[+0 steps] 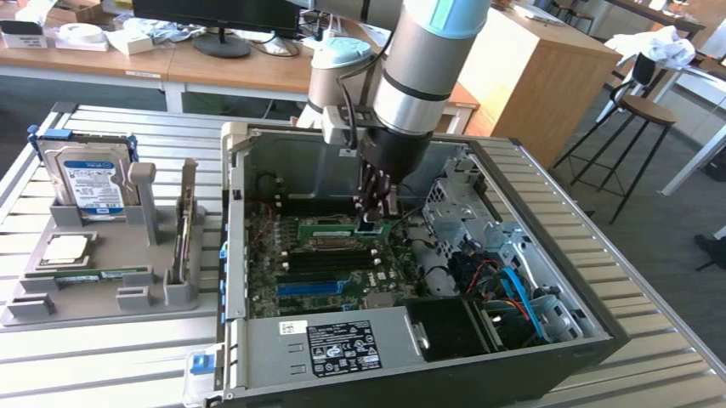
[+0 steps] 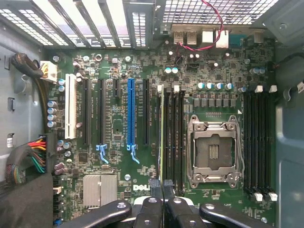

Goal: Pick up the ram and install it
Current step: 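Insert the ram into the slot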

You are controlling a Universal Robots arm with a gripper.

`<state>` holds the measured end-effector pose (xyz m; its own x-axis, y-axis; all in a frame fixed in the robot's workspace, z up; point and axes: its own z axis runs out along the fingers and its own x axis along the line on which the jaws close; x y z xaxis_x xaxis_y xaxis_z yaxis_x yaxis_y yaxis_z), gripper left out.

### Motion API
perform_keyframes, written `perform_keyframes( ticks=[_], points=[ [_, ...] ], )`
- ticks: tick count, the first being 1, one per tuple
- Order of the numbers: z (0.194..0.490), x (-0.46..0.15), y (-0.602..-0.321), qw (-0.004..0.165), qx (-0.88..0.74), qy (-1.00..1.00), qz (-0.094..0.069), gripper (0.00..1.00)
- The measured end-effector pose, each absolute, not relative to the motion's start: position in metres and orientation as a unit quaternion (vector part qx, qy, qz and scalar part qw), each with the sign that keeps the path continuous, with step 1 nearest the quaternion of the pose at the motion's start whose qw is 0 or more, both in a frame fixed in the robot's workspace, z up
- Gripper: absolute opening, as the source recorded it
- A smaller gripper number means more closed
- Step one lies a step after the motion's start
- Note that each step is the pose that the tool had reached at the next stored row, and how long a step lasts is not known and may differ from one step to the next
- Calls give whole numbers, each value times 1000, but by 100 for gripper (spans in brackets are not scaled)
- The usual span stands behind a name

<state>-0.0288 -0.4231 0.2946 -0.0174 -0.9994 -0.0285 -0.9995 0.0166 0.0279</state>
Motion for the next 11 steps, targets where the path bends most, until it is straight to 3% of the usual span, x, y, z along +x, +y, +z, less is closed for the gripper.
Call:
perform_keyframes(
  ticks=[11],
  points=[
    [288,-29,-423,0,-701,713,20,11]
  ],
)
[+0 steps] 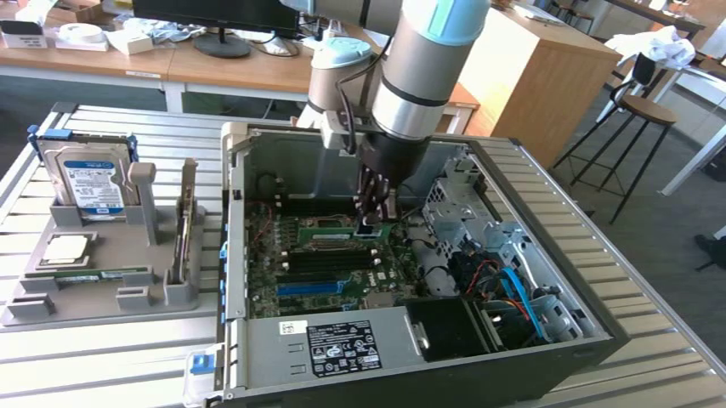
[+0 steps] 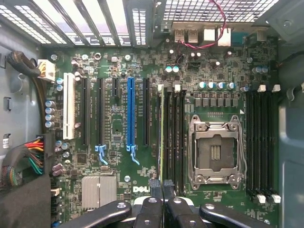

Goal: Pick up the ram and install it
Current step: 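Insert the ram into the slot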

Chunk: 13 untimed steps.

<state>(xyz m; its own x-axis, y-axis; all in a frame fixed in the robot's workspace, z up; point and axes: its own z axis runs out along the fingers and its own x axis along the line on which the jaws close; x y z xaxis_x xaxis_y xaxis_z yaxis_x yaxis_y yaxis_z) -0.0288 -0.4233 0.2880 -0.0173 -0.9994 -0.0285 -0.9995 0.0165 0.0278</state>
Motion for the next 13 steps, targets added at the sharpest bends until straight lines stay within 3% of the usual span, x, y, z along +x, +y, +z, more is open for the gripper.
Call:
perform_keyframes(
  ticks=[13],
  points=[
    [276,-29,-423,0,-701,713,20,11]
  ],
)
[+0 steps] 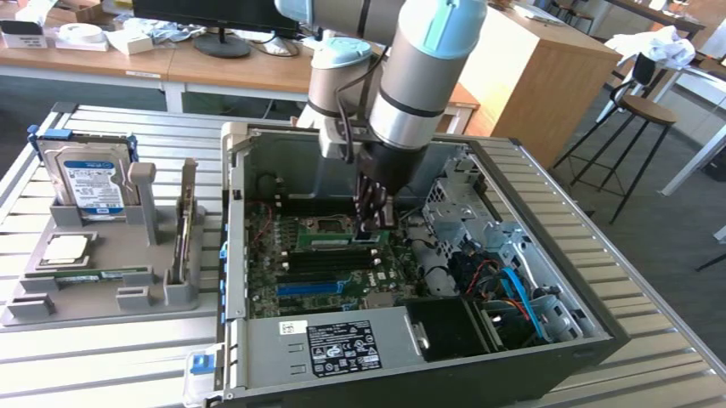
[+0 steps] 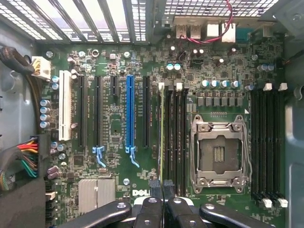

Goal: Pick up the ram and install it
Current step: 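Insert the ram into the slot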

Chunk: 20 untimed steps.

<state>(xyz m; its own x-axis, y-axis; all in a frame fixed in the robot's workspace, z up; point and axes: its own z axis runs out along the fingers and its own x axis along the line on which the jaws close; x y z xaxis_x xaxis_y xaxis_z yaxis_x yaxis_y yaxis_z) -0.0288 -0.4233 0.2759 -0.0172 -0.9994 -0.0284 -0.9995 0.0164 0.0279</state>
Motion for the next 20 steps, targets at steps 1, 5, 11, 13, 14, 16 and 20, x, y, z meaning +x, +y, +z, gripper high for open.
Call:
perform_keyframes(
  ticks=[1,5,11,13,14,16,20],
  points=[
    [275,-29,-423,0,-701,713,20,11],
    [272,-29,-423,0,-701,713,20,11],
    [266,-29,-423,0,-701,713,20,11],
    [263,-29,-423,0,-701,713,20,11],
    [262,-29,-423,0,-701,713,20,11],
    [260,-29,-423,0,-701,713,20,11],
    [259,-29,-423,0,-701,713,20,11]
  ],
)
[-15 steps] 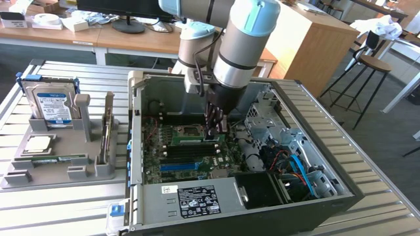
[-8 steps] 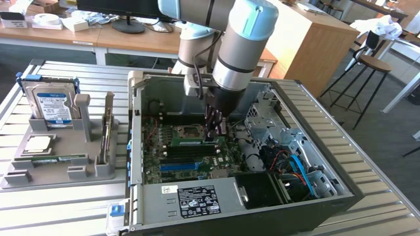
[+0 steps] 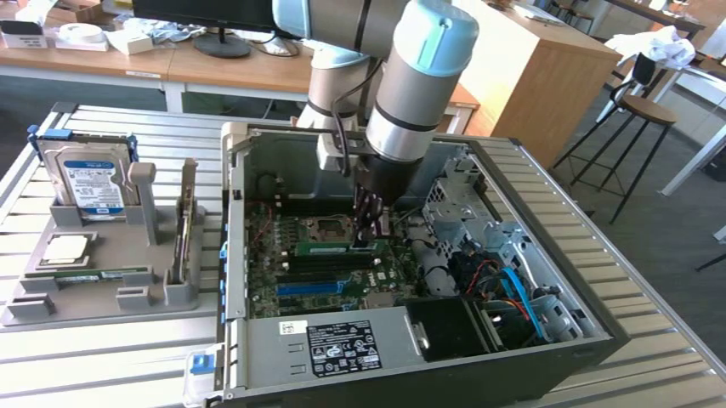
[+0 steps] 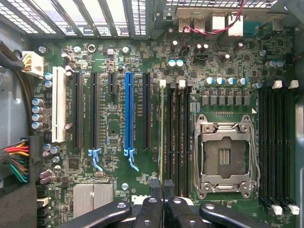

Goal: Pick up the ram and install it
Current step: 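Insert the ram into the slot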

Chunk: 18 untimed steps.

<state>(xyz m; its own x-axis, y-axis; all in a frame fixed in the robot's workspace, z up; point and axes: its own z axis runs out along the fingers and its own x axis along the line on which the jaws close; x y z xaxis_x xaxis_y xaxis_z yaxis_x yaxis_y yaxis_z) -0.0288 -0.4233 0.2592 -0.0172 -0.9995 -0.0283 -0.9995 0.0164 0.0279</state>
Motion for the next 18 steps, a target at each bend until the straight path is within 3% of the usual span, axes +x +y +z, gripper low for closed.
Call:
perform_keyframes(
  ticks=[18],
  points=[
    [250,-31,-421,0,-701,713,20,11]
  ],
)
